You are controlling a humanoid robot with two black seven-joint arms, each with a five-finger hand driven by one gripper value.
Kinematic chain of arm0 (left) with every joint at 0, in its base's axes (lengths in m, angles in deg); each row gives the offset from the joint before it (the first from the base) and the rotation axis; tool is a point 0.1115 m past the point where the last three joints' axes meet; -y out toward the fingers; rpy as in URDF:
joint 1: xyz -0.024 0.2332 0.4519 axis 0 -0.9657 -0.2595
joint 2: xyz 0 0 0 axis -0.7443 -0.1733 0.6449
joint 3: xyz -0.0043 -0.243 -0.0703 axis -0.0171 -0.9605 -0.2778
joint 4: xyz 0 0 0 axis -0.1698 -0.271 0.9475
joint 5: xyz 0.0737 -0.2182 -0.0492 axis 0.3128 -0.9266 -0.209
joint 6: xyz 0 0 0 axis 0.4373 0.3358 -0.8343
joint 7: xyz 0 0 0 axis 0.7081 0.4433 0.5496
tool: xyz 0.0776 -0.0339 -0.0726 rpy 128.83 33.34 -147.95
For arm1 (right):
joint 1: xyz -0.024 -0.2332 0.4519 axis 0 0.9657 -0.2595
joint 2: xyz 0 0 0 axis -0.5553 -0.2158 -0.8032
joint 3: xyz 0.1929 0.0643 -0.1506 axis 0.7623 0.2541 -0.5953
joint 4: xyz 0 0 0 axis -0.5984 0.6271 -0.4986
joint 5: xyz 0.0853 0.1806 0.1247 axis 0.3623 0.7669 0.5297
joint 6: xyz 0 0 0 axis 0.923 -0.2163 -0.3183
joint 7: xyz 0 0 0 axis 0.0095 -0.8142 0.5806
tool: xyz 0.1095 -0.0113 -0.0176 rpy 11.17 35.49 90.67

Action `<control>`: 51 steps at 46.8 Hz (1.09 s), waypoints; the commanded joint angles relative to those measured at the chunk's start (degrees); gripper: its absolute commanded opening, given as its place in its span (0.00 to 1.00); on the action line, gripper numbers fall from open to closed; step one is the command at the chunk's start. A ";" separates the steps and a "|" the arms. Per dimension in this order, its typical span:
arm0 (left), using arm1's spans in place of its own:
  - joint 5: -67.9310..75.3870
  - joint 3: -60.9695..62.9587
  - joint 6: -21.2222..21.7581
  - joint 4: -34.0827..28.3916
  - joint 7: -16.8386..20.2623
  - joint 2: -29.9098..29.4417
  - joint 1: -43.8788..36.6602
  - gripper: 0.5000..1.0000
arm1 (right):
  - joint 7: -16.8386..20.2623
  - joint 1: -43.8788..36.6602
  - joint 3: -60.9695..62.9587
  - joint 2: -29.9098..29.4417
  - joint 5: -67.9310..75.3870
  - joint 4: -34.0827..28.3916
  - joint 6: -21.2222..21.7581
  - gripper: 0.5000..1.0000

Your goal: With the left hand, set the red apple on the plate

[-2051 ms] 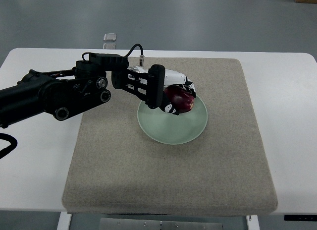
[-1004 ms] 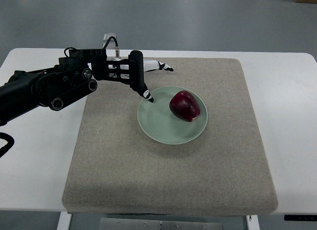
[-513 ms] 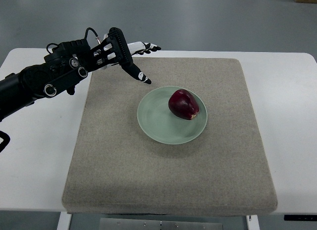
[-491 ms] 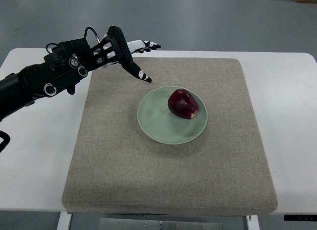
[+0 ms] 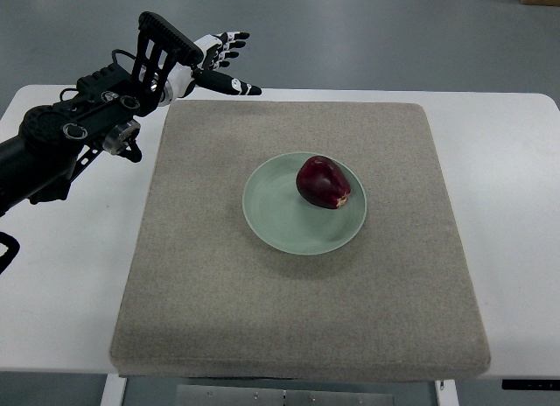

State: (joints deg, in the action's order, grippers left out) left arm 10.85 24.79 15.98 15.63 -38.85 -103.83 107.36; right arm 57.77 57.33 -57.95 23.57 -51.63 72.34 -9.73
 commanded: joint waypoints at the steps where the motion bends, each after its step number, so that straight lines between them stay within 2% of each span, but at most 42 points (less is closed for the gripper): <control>1: -4.84 -0.07 0.06 -0.32 -0.07 0.00 0.11 0.99 | 0.00 0.00 -0.02 0.00 0.00 0.00 -0.01 0.93; 20: -16.45 -4.03 2.43 -2.78 0.19 2.11 -0.15 0.99 | 0.00 0.00 -0.02 0.00 0.00 0.00 0.07 0.93; 38: -29.19 -9.92 2.43 -14.73 -0.69 7.73 -0.51 0.99 | 0.00 0.00 -0.02 0.00 0.00 0.00 -0.01 0.93; 51: -37.46 -10.18 1.55 -15.44 -0.34 8.61 -1.21 0.99 | 0.00 0.00 -0.02 0.00 0.00 0.00 0.07 0.93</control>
State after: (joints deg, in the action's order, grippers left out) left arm -26.34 14.60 18.00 0.11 -39.41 -95.54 106.28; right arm 57.77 57.32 -57.95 23.57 -51.63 72.34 -9.72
